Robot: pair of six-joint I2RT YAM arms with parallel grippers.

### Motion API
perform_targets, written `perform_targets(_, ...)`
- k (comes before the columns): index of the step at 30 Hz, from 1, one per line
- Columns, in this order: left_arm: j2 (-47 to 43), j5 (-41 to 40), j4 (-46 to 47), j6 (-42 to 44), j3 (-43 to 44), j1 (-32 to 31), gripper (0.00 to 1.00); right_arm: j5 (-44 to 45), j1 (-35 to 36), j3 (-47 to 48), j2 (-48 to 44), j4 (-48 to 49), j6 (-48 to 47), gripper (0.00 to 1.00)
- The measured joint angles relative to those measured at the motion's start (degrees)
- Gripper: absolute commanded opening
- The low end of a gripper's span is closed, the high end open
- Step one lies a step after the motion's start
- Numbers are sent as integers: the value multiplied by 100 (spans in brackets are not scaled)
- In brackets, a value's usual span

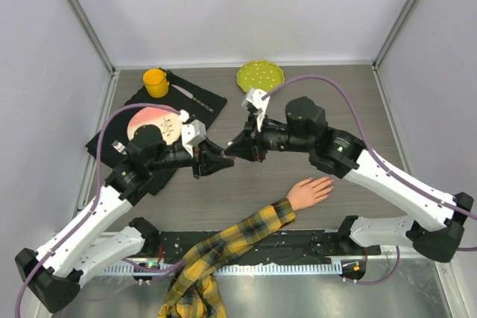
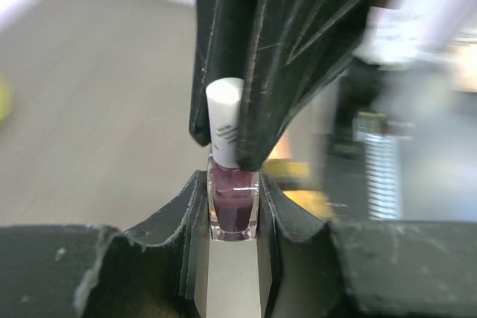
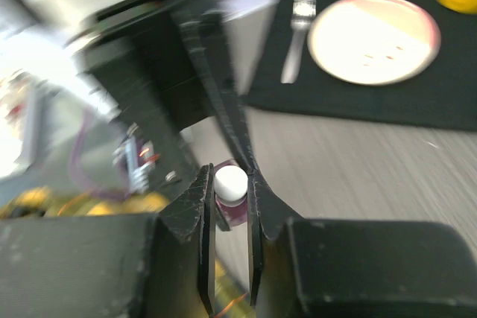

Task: Paint the nails

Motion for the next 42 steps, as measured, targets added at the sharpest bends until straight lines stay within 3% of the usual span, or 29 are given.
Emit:
perform_targets(5, 658, 2435, 133, -798, 575, -17, 0, -1945, -240, -74, -459, -319, -610, 1)
perform_targets(9, 575, 2824, -420, -463, 758, -109, 0, -2802, -229, -72, -474, -219, -866, 1)
perform_targets(12, 437, 2627, -723, -264, 756, -111, 0, -2957, -229, -107, -413, -131, -944, 1)
perform_targets(13, 422, 2551, -743, -238, 754, -116, 0, -2944, -229, -116, -413, -114, -957, 6)
perform_targets(14, 396, 2433, -767, -197, 754, -131, 0, -2903, -232, -125, -424, -94, -973, 22)
perform_targets(18, 326, 1862, -787, -37, 750, -138, 0, -2472, -229, -138, -455, -70, -850, 49)
perform_targets(22, 308, 979, -664, 223, 717, -142, 0, -1580, -186, -142, -446, -136, -546, 60)
perform_targets(27, 238, -107, -584, 501, 496, -142, 0, -444, -155, -166, -457, -31, -2, 62)
perform_targets(31, 208, -660, -579, 640, 363, -142, 0, 144, -146, -162, -459, 28, 398, 53)
perform_targets(42, 59, -1008, -498, 658, 304, -142, 0, 881, 85, 149, 22, -50, 793, 48)
